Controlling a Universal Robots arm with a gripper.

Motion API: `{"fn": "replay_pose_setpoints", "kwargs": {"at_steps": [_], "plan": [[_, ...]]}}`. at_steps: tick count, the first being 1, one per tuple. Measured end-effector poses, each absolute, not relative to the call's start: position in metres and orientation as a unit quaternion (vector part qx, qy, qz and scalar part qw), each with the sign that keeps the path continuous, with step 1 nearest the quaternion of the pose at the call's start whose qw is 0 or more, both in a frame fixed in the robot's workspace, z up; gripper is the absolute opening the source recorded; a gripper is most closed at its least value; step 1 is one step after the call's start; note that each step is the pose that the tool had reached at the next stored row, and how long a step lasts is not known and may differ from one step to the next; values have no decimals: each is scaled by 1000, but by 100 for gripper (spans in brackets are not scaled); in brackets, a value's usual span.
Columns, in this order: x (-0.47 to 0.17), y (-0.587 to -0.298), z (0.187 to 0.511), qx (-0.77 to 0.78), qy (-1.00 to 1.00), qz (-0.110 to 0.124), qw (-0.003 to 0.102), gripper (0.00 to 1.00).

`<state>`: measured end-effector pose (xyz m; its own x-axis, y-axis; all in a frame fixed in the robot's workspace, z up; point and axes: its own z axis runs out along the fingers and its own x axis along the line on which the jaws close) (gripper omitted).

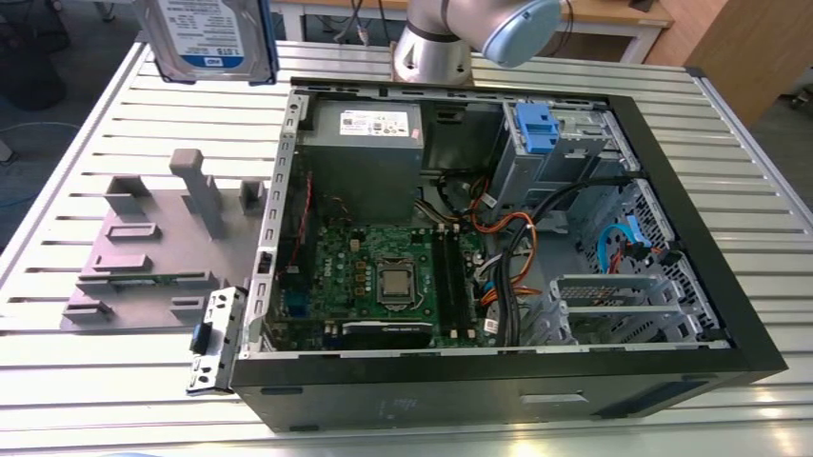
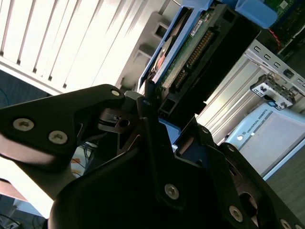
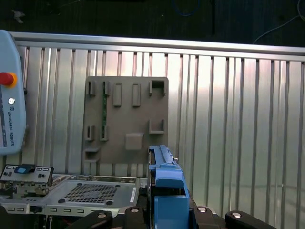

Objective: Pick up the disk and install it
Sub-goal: 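Pick up the disk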

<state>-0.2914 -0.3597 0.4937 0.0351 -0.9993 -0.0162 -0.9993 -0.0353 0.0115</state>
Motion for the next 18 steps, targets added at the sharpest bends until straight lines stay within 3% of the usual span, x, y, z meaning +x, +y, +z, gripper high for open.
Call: {"fn": "replay_pose_setpoints", "kwargs": {"at_steps": [18], "plan": [[-283,-360,494,-719,695,10,2,36]]}}
